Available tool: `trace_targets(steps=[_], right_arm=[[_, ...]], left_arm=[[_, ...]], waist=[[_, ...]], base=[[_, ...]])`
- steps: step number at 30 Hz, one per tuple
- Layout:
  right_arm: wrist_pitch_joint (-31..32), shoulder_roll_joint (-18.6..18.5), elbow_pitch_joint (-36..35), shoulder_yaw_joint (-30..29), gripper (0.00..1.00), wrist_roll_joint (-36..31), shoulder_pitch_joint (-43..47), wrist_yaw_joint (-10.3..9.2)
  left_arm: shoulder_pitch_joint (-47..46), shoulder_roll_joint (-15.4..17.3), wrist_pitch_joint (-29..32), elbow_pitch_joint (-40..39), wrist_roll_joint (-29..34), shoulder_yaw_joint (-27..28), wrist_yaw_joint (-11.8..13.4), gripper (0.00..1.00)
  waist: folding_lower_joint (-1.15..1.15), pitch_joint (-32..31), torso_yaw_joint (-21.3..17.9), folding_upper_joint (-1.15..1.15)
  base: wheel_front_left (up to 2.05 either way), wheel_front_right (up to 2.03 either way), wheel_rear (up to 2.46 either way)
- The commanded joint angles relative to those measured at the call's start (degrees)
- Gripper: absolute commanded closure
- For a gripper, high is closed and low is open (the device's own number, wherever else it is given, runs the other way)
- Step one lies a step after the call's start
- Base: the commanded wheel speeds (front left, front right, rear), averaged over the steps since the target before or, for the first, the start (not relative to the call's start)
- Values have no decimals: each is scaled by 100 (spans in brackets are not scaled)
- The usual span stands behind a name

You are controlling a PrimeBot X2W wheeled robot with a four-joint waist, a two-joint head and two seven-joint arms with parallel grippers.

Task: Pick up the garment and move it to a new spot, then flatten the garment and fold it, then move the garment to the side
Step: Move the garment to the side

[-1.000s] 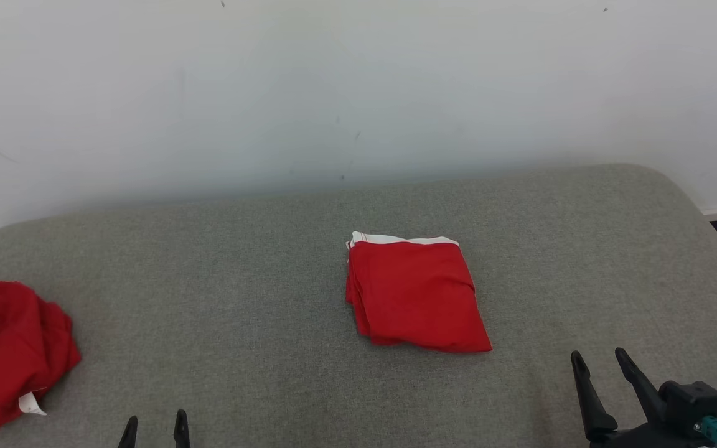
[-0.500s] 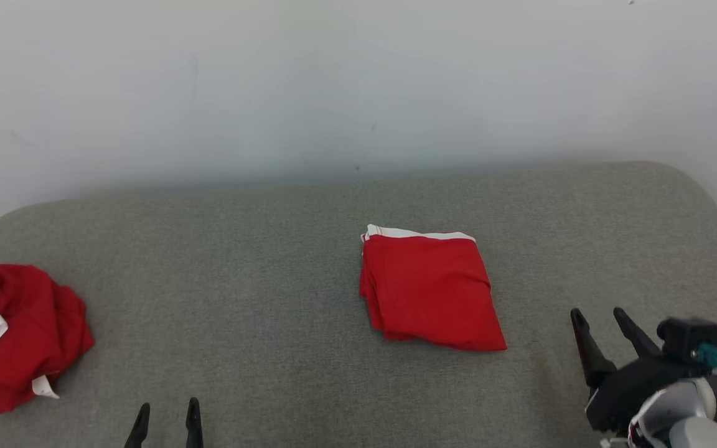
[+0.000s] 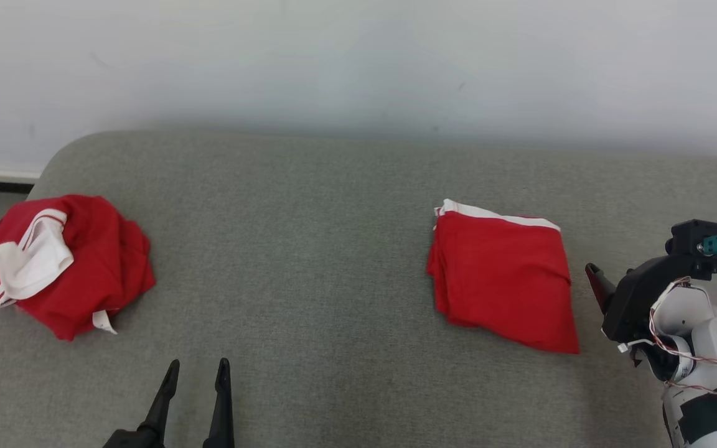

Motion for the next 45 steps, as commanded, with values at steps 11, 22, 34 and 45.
trace_targets(steps=[11, 22, 34, 45], right_arm=[[428, 296, 931, -723, 0, -805, -359, -12], [526, 230, 1029, -765, 100, -1581, -179, -20], [624, -982, 300, 1010, 100, -1419, -476, -13], [10, -2282, -54, 1751, 100, -1146, -696, -13]], left_arm=[[-65, 0, -21, -77, -144, -219, 90, 0], [-32, 1, -21, -171, -75, -201, 114, 0], [-372, 4, -21, -441, 86, -52, -8, 0], [-779, 210, -20, -778, 466, -128, -149, 0]], waist=[[-1, 669, 916, -1], [-1, 726, 604, -1], [-1, 1139, -689, -1], [-1, 1825, -1562, -1]], base=[[0, 0, 0], [0, 0, 0], [0, 0, 0], [0, 0, 0]])
